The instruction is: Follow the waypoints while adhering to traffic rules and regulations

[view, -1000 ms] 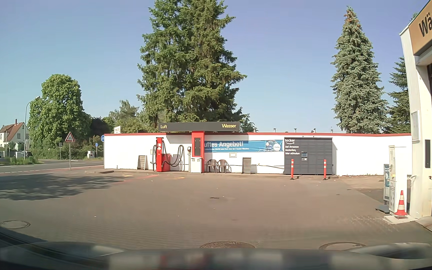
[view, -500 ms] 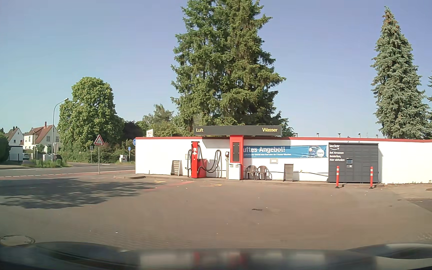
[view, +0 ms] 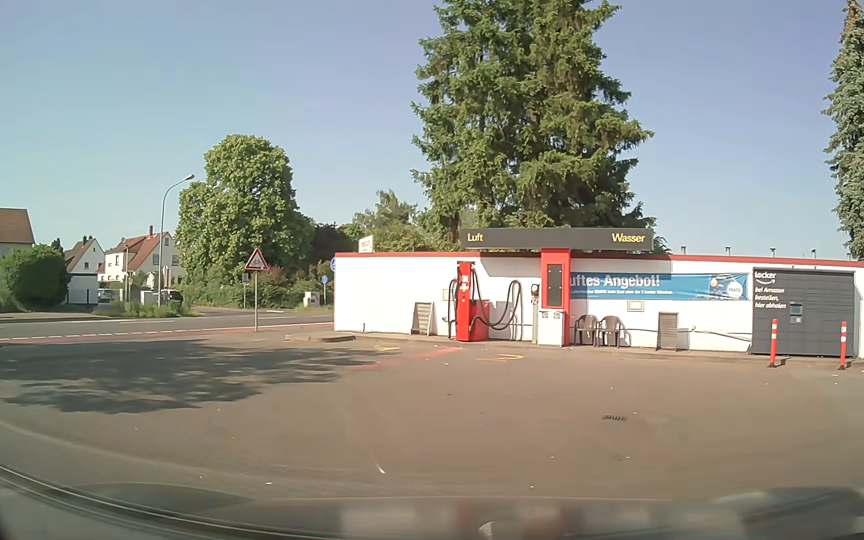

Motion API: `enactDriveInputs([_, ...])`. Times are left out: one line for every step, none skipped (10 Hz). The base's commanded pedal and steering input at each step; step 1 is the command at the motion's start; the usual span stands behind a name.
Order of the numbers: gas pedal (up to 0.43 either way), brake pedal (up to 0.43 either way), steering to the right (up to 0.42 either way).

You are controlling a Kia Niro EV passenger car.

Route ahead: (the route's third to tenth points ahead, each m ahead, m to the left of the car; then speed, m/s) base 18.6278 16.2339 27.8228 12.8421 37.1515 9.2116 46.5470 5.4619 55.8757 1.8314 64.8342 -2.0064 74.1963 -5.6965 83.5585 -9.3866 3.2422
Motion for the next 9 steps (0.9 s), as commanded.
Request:
enactDriveInputs([0.087, 0.030, -0.327])
enactDriveInputs([0.098, 0.030, -0.342])
enactDriveInputs([0.118, 0.030, -0.348])
enactDriveInputs([0.098, 0.030, -0.350])
enactDriveInputs([0.087, 0.030, -0.359])
enactDriveInputs([0.087, 0.030, -0.365])
enactDriveInputs([0.087, 0.030, -0.366])
enactDriveInputs([0.087, 0.030, -0.365])
enactDriveInputs([0.087, 0.030, -0.363])
